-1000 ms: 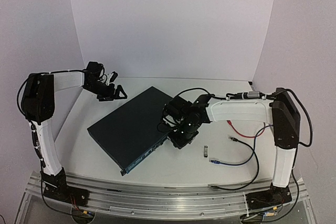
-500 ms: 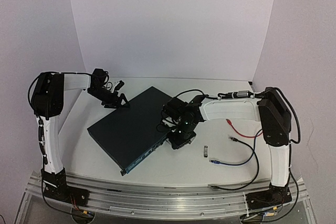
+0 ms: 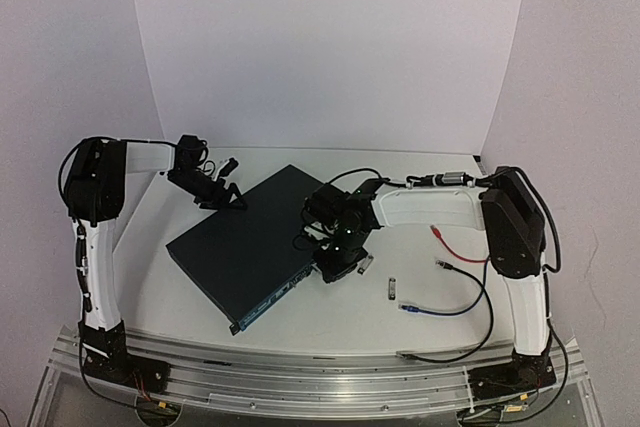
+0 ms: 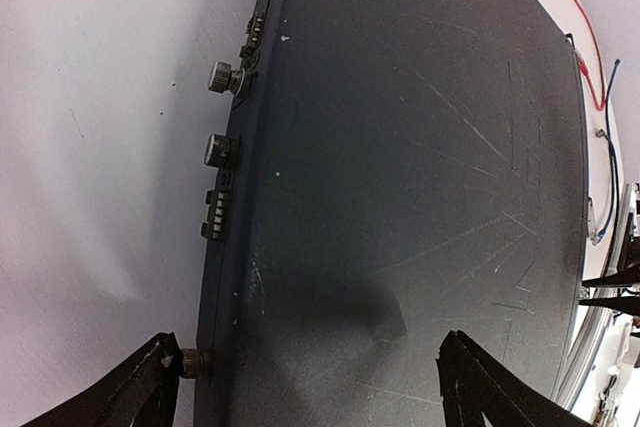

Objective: Insert the plug into the switch port

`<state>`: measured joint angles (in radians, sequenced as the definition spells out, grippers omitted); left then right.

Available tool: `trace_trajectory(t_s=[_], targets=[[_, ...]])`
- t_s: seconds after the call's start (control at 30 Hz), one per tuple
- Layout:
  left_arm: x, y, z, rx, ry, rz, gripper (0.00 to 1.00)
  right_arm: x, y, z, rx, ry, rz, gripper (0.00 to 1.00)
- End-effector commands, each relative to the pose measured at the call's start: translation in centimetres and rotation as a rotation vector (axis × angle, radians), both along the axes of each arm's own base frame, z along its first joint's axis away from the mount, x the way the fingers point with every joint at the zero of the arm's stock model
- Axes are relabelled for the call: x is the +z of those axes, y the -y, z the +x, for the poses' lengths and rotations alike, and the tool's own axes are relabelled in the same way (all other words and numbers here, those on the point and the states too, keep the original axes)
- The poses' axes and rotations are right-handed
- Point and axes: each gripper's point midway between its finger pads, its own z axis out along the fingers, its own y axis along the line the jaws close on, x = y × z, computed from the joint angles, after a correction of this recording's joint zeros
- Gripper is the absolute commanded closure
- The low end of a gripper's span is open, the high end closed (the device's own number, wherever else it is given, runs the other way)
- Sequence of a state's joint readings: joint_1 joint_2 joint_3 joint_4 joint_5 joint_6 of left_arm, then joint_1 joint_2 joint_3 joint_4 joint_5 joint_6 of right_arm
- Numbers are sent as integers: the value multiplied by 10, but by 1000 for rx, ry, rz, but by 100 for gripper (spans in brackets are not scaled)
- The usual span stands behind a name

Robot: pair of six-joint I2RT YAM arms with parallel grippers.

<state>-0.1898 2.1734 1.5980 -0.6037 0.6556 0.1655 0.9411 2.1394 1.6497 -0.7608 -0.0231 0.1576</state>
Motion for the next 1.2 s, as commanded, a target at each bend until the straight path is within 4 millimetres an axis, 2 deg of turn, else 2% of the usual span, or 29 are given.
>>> trace_trajectory(t_s=[0.0,0.53,1.17], targets=[[2,14,-6,-52,-19,-33,11,2,4,-2,3,-19,-18,100],[0,14,-7,-59,-22,-29,12,-3,-4,10,18,-1,-44,100],[-1,14,-9,-70,-25,-31,13,9,-6,20,19,38,-44,100]])
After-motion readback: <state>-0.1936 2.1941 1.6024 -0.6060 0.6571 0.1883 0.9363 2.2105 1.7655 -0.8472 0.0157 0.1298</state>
